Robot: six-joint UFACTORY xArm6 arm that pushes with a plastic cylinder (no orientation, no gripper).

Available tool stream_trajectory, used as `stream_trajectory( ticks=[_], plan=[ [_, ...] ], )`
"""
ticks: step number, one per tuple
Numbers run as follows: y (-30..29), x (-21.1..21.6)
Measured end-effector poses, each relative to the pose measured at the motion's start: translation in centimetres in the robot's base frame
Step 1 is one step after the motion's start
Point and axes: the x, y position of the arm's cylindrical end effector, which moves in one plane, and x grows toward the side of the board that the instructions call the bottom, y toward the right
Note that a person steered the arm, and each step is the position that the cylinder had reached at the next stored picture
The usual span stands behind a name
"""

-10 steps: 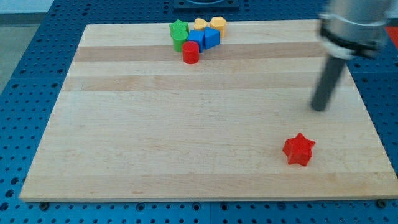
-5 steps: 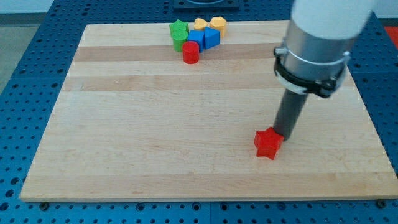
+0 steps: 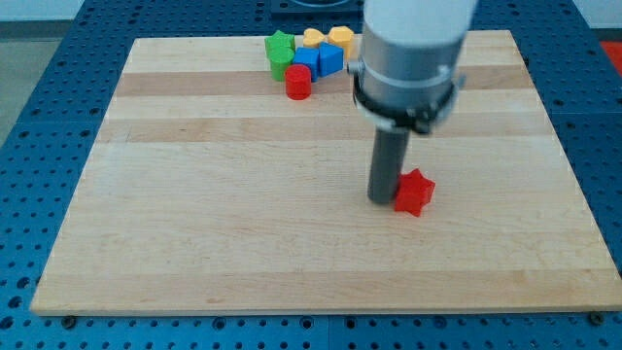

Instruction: Push the red star into the red circle

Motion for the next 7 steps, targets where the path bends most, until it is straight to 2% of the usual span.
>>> stream_trajectory(
  ticks=[1, 2, 3, 4, 6, 7],
  plan=[
    [0.0, 0.3],
    [0.3, 5.4],
    [2.9, 9.2],
    [6.5, 7.7],
    [1.0, -2.5],
    [-0.2, -2.8]
  ],
)
